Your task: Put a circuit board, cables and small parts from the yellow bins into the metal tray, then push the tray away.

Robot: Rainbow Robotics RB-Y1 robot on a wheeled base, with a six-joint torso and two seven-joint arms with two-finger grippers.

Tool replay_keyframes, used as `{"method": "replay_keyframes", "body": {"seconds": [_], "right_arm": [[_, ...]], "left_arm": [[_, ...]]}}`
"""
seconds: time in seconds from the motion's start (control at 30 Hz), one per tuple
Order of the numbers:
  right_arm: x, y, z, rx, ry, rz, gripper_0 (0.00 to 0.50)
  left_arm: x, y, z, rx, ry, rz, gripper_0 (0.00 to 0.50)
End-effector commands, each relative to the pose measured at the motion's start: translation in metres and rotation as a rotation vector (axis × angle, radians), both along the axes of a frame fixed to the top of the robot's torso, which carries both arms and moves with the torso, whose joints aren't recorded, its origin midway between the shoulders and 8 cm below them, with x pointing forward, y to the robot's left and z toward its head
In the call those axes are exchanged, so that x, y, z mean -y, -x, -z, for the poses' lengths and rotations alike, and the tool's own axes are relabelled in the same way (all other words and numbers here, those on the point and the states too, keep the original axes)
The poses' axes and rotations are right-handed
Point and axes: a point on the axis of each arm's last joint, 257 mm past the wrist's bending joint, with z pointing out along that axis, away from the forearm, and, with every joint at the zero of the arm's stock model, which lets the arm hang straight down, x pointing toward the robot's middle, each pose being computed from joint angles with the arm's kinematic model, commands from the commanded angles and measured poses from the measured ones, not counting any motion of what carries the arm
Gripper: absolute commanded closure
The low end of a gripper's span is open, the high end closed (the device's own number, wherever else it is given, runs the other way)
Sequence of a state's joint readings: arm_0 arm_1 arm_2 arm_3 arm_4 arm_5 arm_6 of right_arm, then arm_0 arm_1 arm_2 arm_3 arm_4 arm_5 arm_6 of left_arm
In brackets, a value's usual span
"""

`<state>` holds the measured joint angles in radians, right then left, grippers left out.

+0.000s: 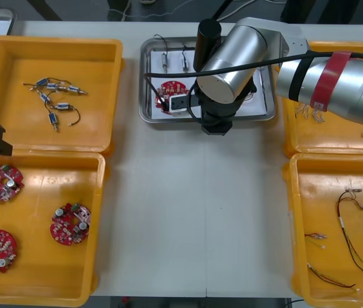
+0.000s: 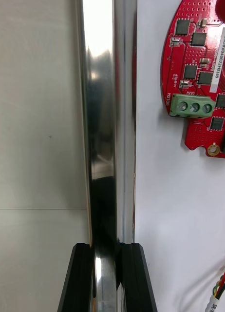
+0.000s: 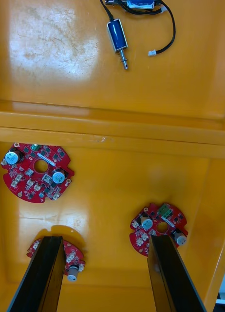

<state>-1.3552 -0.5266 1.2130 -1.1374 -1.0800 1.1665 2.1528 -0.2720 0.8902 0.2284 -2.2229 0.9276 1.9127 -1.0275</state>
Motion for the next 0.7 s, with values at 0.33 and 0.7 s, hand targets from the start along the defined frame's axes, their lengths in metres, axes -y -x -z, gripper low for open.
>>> {"method": "replay_keyframes", "body": {"seconds": [0.33, 0.7], "right_arm": [[-0.0285, -0.0163, -0.0349, 0.058, -0.044, -0.023, 0.310], [-0.0315, -0.0125, -0.0419, 0.039, -0.065, -0.007, 0.000]], "left_arm": [[-0.0004, 0.0027, -0.0044, 0.019, -0.031, 0.056, 0.000], [-0.0004, 0.0027, -0.0044, 0.019, -0.031, 0.056, 0.000]]}}
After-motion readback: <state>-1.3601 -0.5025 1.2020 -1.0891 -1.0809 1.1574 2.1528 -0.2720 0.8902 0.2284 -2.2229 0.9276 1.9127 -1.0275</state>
